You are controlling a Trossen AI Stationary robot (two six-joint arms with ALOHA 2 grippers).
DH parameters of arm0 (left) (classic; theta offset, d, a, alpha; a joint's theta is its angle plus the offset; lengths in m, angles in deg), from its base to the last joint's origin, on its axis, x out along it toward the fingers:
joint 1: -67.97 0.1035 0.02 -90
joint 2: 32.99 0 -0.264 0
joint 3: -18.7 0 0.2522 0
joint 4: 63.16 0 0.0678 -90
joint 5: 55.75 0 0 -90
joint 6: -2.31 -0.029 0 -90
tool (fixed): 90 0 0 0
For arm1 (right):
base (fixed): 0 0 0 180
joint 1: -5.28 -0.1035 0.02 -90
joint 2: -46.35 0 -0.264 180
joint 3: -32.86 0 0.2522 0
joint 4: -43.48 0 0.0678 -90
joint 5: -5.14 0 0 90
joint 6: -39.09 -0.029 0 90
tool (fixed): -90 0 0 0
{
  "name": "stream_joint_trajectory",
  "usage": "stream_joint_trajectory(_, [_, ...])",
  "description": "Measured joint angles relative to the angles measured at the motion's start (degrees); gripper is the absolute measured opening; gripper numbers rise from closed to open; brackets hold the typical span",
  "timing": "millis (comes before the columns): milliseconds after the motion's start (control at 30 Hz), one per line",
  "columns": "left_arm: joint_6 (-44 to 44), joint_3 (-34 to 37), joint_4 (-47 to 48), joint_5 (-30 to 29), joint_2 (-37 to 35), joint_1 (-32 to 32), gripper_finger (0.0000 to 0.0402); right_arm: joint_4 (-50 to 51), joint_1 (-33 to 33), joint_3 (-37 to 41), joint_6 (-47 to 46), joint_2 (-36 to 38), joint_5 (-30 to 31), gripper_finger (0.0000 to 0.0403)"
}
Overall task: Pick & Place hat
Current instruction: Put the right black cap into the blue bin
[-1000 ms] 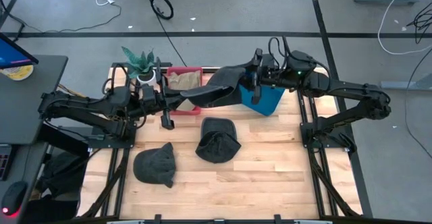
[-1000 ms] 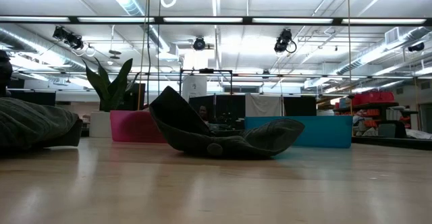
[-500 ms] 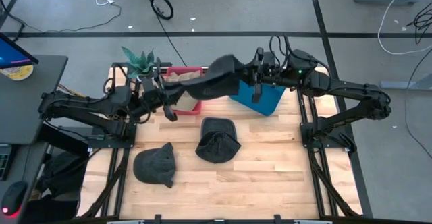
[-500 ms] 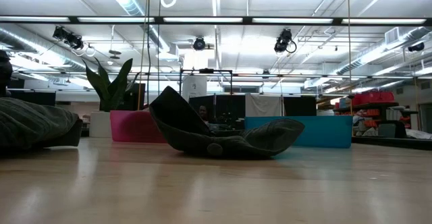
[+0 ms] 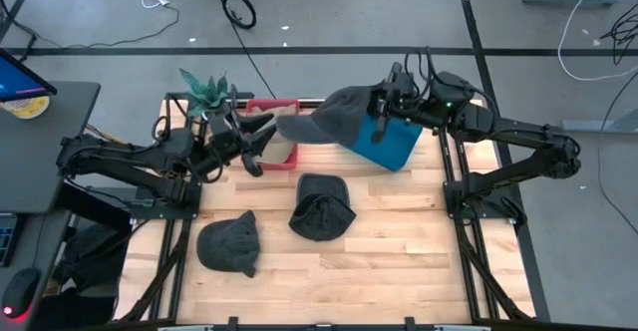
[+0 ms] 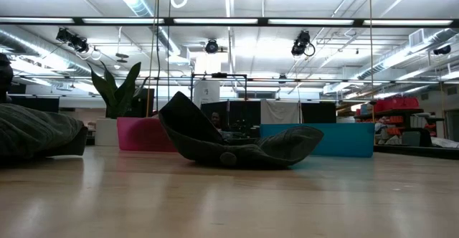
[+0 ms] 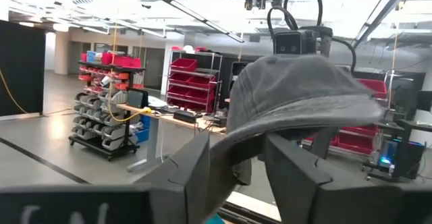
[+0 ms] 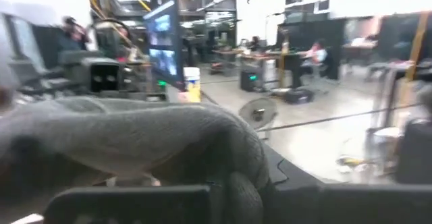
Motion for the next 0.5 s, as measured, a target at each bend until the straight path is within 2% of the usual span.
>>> stream_joint_trajectory(233, [3.86,-0.02,2.87,-1.40,-0.02,0.02,0.0173,4.26,1.75,-0.02,5.12,2.45,6.97,0.0025])
stream_joint_trajectory(367, [7.79,-0.02,7.34,-2.47,0.00,0.02,0.0182,6.25,3.21,-0.03,8.30,4.12,8.00,0.0025])
stream_joint_trajectory(500, [10.06,-0.02,9.31,-2.38,0.00,0.02,0.0183,13.38,5.10,-0.07,10.46,4.85,10.17,0.0025])
